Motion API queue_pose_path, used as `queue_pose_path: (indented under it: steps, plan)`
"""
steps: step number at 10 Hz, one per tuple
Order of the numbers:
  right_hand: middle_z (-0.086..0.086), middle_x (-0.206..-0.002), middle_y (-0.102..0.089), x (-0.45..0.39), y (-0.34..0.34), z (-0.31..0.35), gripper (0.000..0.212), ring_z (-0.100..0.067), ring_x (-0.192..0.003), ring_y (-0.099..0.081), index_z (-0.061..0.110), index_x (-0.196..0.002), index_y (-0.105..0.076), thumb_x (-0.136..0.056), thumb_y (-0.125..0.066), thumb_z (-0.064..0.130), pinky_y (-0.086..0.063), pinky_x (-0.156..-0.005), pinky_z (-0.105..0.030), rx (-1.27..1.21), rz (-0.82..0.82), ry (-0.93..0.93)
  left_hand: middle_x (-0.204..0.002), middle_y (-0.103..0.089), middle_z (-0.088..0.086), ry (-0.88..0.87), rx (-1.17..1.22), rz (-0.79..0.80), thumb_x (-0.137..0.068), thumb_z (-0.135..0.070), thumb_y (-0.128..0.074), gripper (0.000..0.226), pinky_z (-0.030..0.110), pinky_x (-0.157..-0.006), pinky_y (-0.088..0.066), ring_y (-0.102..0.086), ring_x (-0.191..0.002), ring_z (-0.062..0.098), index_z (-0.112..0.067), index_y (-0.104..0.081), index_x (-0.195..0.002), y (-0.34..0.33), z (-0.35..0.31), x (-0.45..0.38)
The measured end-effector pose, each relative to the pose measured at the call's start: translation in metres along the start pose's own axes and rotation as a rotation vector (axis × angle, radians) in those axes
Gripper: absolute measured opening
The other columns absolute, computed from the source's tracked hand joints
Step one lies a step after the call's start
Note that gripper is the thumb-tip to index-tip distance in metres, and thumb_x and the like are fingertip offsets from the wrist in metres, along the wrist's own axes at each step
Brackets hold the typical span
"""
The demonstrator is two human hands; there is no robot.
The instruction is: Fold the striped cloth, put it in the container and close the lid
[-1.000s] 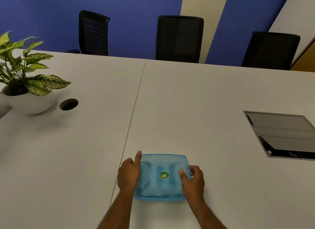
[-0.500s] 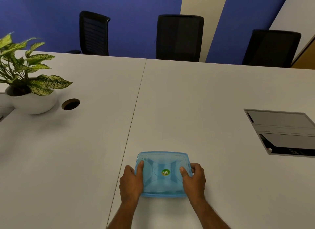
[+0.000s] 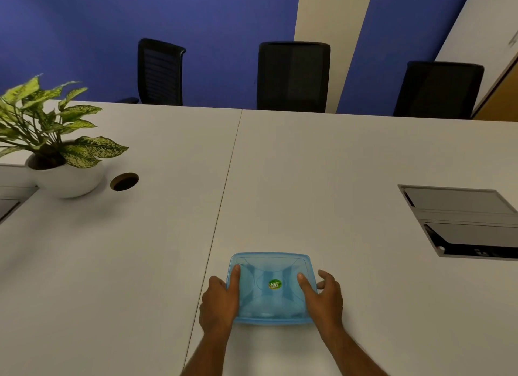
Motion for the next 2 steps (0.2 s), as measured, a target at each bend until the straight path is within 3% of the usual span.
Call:
queue_pose_path:
  steps: [1,2]
  plan:
    - [-0.013,-0.114,-0.056,0.000,0.025,0.006,0.059,-0.027,-0.101,-0.057,0.010,-0.126,-0.053,-0.080,-0.074,0.041,-0.047,-0.087,-0.036,-0.065,-0.092,-0.005,-0.082,-0.063,-0.003,-0.021,-0.036,-0.017,-0.072,-0.090,-0.028,0.076,0.033,-0.062,-0.045,-0.060,-0.074,0.018,-0.019,-0.050,-0.087,0.011,0.001,0.004]
    - [-0.013,-0.113,-0.061,0.003,0.059,0.027,0.040,-0.026,-0.083,-0.059,0.015,-0.115,-0.060,-0.081,-0.076,0.029,-0.045,-0.078,-0.034,-0.108,-0.178,0.097,-0.105,-0.064,0.000,-0.141,-0.130,-0.128,-0.075,-0.087,-0.034,0.077,0.040,-0.077,-0.048,-0.059,-0.099,0.025,-0.021,-0.053,-0.110,0.026,-0.005,0.008]
Point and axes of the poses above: each hand's wrist, its own x-axis away from the middle knuckle, its own y-axis out of the back of the hand, z = x × y, the point moved 5 cm from there along -x, towards the middle knuckle
